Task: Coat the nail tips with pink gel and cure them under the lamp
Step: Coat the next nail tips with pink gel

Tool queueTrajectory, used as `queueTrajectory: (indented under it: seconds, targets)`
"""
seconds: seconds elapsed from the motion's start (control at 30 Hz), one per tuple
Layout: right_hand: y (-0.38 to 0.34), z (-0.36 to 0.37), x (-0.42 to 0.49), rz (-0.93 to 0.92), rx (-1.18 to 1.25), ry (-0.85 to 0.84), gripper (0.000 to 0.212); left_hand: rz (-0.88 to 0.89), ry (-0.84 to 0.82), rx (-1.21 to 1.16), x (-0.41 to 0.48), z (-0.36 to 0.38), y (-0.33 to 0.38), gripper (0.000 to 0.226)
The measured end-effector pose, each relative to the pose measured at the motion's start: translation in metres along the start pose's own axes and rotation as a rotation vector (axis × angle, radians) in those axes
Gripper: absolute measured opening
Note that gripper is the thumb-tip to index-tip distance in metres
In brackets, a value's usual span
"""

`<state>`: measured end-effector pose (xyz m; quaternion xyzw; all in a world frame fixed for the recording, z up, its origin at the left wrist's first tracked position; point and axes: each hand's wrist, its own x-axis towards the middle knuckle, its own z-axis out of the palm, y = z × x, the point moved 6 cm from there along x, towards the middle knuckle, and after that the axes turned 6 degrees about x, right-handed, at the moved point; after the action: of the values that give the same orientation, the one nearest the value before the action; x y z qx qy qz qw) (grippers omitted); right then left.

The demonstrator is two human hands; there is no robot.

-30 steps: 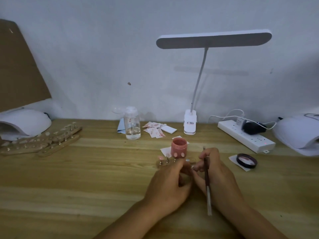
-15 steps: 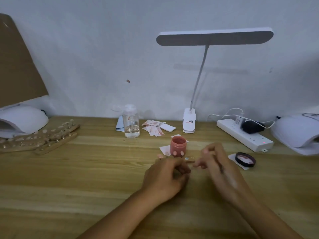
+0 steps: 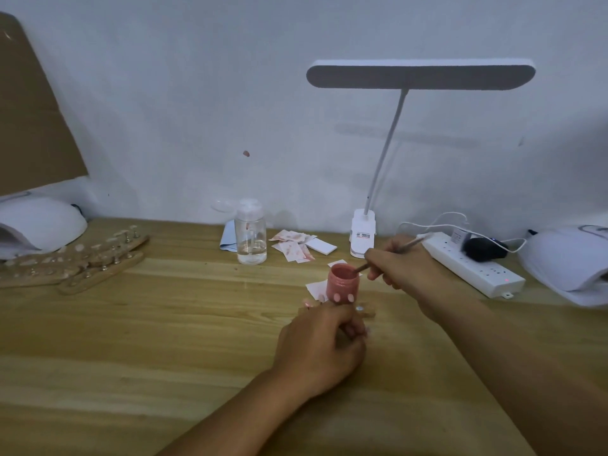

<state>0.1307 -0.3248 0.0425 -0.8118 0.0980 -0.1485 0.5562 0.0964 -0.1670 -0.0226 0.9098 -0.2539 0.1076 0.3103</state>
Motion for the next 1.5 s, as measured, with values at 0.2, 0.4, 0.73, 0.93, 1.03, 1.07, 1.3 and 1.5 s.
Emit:
queueTrajectory:
  seconds: [0.2, 0.4, 0.73, 0.93, 1.03, 1.07, 1.3, 1.5]
  targets:
    - [0.003, 0.016, 0.009, 0.015, -0.147, 0.015, 0.026, 0.007, -0.009, -0.009, 0.001, 0.001, 0.000, 0.027]
    - [0.010, 0.022, 0.003, 0.062, -0.072, -0.018, 0.033, -0.010, -0.023, -0.002, 0.003, 0.002, -0.003, 0.027]
    - [0.032, -0.007, -0.068, 0.065, 0.502, -0.086, 0.016, -0.033, -0.029, 0.019, 0.005, 0.000, -0.003, 0.017]
    - [0.042, -0.016, -0.086, 0.003, 0.467, -0.017, 0.019, -0.077, -0.055, -0.049, 0.006, 0.001, -0.009, 0.012]
    - [0.042, -0.013, -0.086, -0.048, 0.408, -0.009, 0.018, -0.084, -0.060, -0.059, 0.007, 0.001, -0.009, 0.011]
    - [0.042, -0.013, -0.087, -0.056, 0.394, -0.014, 0.020, -0.087, -0.059, -0.059, 0.007, 0.001, -0.010, 0.010]
    - [0.041, -0.008, -0.089, -0.058, 0.260, -0.061, 0.022, -0.101, -0.054, -0.072, 0.008, 0.000, -0.011, 0.008]
    - [0.040, -0.009, -0.090, -0.056, 0.225, -0.049, 0.020, -0.091, -0.069, -0.054, 0.007, -0.001, -0.008, 0.019]
